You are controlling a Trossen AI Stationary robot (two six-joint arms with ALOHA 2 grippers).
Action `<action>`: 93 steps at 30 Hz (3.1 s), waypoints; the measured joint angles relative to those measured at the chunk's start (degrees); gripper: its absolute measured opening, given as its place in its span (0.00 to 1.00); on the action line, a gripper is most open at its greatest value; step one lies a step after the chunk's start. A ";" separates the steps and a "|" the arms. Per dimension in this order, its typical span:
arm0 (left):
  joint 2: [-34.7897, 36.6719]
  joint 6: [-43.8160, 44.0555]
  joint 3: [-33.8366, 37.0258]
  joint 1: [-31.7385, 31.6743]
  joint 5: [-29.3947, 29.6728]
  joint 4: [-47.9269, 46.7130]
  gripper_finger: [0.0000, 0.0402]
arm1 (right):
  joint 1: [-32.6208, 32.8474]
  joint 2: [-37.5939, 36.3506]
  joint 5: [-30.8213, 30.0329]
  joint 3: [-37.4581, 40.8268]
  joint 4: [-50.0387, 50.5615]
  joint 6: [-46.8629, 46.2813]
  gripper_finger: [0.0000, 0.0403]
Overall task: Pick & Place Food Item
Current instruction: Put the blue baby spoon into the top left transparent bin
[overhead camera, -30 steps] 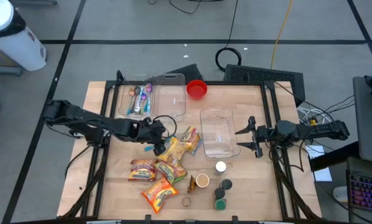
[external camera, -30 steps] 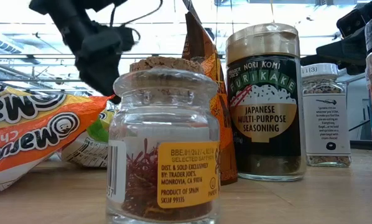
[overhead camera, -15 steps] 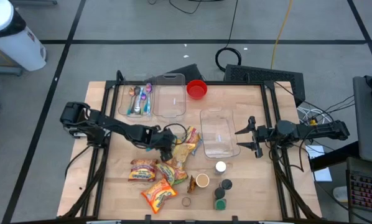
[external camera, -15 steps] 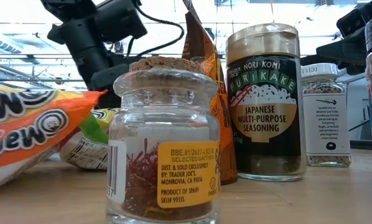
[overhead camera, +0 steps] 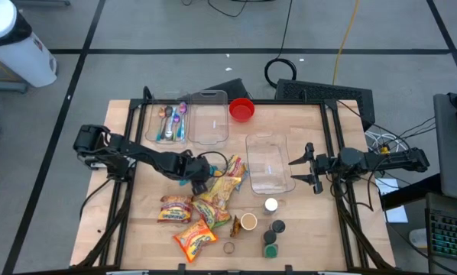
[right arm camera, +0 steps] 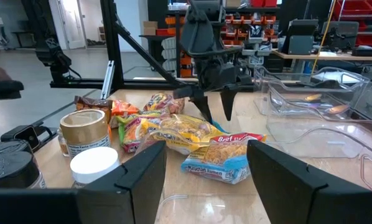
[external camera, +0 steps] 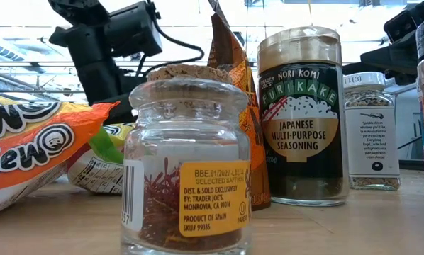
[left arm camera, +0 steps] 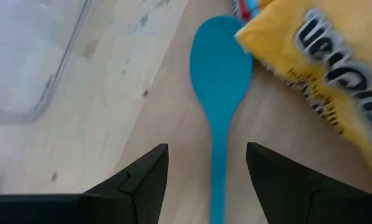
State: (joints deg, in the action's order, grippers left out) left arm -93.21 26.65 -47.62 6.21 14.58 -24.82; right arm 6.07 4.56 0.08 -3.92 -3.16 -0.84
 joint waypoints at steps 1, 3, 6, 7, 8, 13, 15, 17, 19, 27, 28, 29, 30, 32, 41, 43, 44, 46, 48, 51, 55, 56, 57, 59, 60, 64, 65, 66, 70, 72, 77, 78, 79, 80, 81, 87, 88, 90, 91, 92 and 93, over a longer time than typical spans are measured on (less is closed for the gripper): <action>0.00 -0.05 0.39 -0.21 -0.27 0.11 0.55 | 0.00 0.02 0.00 0.00 0.00 0.00 0.54; 0.00 -0.40 1.32 -0.79 -1.42 1.15 0.56 | -0.01 0.00 -0.01 0.00 -0.02 0.00 0.54; -0.02 -0.31 2.82 -1.59 -3.22 2.87 0.55 | -0.01 0.00 -0.01 0.00 -0.02 0.00 0.54; -0.08 -0.46 3.03 -1.84 -3.46 3.31 0.55 | 0.00 0.02 -0.01 0.00 0.00 0.00 0.54; -0.11 -0.43 3.30 -2.05 -3.81 3.83 0.55 | -0.01 0.02 -0.02 0.00 -0.01 0.00 0.54; -0.11 -2.36 3.85 -2.44 -5.44 5.57 0.49 | -0.02 0.01 -0.02 0.00 -0.02 0.00 0.53; -0.13 -2.82 3.85 -2.41 -5.79 5.75 0.42 | 0.00 0.02 0.00 0.00 0.00 0.00 0.54; -0.16 -2.84 3.85 -2.39 -6.10 5.93 0.33 | -0.01 0.01 -0.01 0.00 -0.01 0.00 0.54; -0.18 -2.97 3.85 -2.35 -6.17 6.07 0.23 | -0.02 0.02 -0.02 0.00 -0.02 0.00 0.54; -0.16 -0.47 3.87 -2.44 -5.48 6.31 0.06 | 0.00 0.02 0.00 0.00 0.00 0.00 0.53; 0.08 -0.07 3.84 -2.44 -5.48 6.25 0.07 | 0.00 0.01 -0.02 0.00 -0.02 0.00 0.54; 0.17 0.22 3.64 -2.44 -5.47 6.04 0.07 | -0.02 0.00 0.00 0.00 -0.01 0.00 0.54; 0.15 0.46 3.28 -2.42 -5.18 5.82 0.07 | -0.02 0.01 -0.01 0.00 -0.02 0.00 0.54; 0.83 0.25 2.44 -2.44 -4.91 5.43 0.06 | -0.01 0.02 -0.01 0.00 -0.01 0.00 0.54; 5.53 -0.48 -0.88 -2.44 -3.59 2.50 0.06 | 0.00 0.12 -0.02 0.00 -0.16 0.00 0.53; 7.04 -0.10 -1.74 -2.39 -2.49 1.35 0.06 | 0.00 0.22 0.00 0.00 -0.19 0.00 0.54; 7.88 0.39 -1.79 -2.39 -1.96 0.89 0.06 | 0.00 0.40 0.00 0.00 -0.28 0.00 0.54; 10.11 0.89 -1.97 -2.39 -0.86 0.13 0.06 | -0.02 0.79 -0.06 0.00 -0.48 -0.01 0.54; 12.92 1.75 -2.06 -2.50 0.41 0.04 0.06 | 0.00 1.18 -0.01 0.00 -0.75 0.00 0.54; 17.39 3.95 -2.10 -2.98 3.11 -0.55 0.06 | -0.02 1.65 -0.02 0.00 -1.12 0.00 0.54; 24.07 5.40 -2.10 -4.82 5.54 -1.13 0.06 | -0.02 2.34 -0.02 0.00 -1.83 0.00 0.54; 25.65 5.40 -2.10 -5.50 5.94 -1.45 0.06 | -0.02 2.53 -0.02 0.00 -2.15 0.00 0.54; 27.10 5.40 -2.10 -6.32 6.73 -1.79 0.06 | -0.01 2.62 -0.02 0.00 -2.20 0.00 0.54; 30.22 5.06 -2.10 -8.17 8.88 -3.04 0.06 | 0.00 2.65 -0.02 0.00 -2.14 0.00 0.54; 31.63 4.64 -2.10 -9.07 10.29 -3.54 0.06 | -0.01 2.64 -0.02 0.00 -2.17 0.00 0.54; 36.77 2.46 -2.10 -13.30 17.65 -3.91 0.06 | 0.00 2.64 -0.02 0.00 -2.19 0.00 0.54; 37.76 2.21 -2.10 -14.50 18.97 -3.84 0.06 | -0.01 2.64 -0.02 0.00 -2.19 0.00 0.54; 38.49 1.96 -2.12 -15.69 19.91 -4.05 0.06 | 0.00 2.64 -0.02 0.00 -2.18 0.00 0.53; 40.09 2.51 -2.10 -21.57 21.79 -7.38 0.06 | 0.00 2.64 -0.02 0.00 -2.19 0.00 0.54; 40.03 3.14 -1.73 -25.12 22.04 -8.45 0.06 | -0.01 2.64 -0.02 0.00 -2.18 0.00 0.54; 38.63 3.88 2.32 -34.57 17.65 -6.06 0.06 | -0.02 2.64 -0.02 0.00 -2.19 0.00 0.54; 38.19 3.89 3.73 -36.30 16.65 -4.77 0.06 | -0.02 2.64 -0.02 0.00 -2.19 0.00 0.54; 37.80 3.85 5.29 -37.93 15.50 -2.97 0.06 | -0.01 2.64 -0.02 0.00 -2.19 0.00 0.54; 37.41 3.77 6.93 -39.58 13.90 -0.27 0.06 | -0.01 2.64 -0.02 0.00 -2.19 0.00 0.53; 36.97 3.76 8.58 -41.20 12.22 2.50 0.06 | 0.00 2.64 -0.02 0.00 -2.19 0.00 0.54; 32.54 4.74 16.99 -49.13 5.24 15.05 0.06 | 0.00 2.64 -0.02 0.00 -2.19 0.00 0.54; 31.44 5.13 17.71 -49.88 4.92 16.18 0.06 | 0.00 2.64 -0.02 0.00 -2.19 0.00 0.54; 29.13 5.38 18.86 -50.79 4.86 17.67 0.06 | 0.00 2.64 -0.02 0.00 -2.19 0.00 0.54; 27.94 5.40 19.11 -51.05 4.86 18.09 0.06 | -0.02 2.64 -0.02 0.00 -2.19 0.00 0.54; 26.68 5.40 19.17 -51.20 4.89 18.48 0.06 | -0.02 2.64 -0.02 0.00 -2.19 0.00 0.54; 25.43 5.40 19.17 -51.27 4.89 18.93 0.06 | 0.00 2.64 -0.02 0.00 -2.19 0.00 0.53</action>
State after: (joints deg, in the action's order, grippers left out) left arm -67.78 32.05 -28.45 -45.06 19.46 -5.89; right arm 6.06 7.20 0.05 -3.92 -5.34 -0.84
